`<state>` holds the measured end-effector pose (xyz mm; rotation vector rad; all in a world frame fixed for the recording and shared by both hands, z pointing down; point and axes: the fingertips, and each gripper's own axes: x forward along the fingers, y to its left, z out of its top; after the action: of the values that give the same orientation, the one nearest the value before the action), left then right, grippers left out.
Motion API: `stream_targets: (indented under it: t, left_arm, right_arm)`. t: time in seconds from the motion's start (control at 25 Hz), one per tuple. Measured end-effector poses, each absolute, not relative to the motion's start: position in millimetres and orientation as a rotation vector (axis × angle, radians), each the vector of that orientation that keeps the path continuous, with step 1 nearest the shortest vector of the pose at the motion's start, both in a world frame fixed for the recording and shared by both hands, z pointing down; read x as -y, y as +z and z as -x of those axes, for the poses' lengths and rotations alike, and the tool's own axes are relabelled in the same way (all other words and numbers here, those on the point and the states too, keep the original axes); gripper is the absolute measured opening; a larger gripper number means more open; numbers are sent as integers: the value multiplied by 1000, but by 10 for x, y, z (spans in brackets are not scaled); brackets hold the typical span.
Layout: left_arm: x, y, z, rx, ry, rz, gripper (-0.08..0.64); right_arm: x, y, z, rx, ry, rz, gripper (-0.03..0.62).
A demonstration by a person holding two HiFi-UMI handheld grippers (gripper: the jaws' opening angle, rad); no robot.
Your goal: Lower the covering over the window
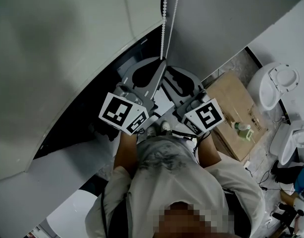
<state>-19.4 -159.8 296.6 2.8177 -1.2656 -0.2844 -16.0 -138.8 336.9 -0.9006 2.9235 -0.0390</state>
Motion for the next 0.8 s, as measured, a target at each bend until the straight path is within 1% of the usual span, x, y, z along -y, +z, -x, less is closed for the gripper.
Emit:
stream_targets:
  t: [0.2, 0.44, 0.8]
  left_arm:
    - [1591, 3074, 235, 1261, -290, -2797, 8]
    - [1641, 3298, 202, 1252, -200, -2786, 8]
    - [1583, 3797, 105, 1205, -91, -2728, 8]
  right_arm:
    - [1395, 3275, 77, -2918, -21, 859, 139]
    - [1441, 3057, -44, -2852, -42, 829, 147]
    - [1487, 2659, 61, -2821, 118, 804, 148]
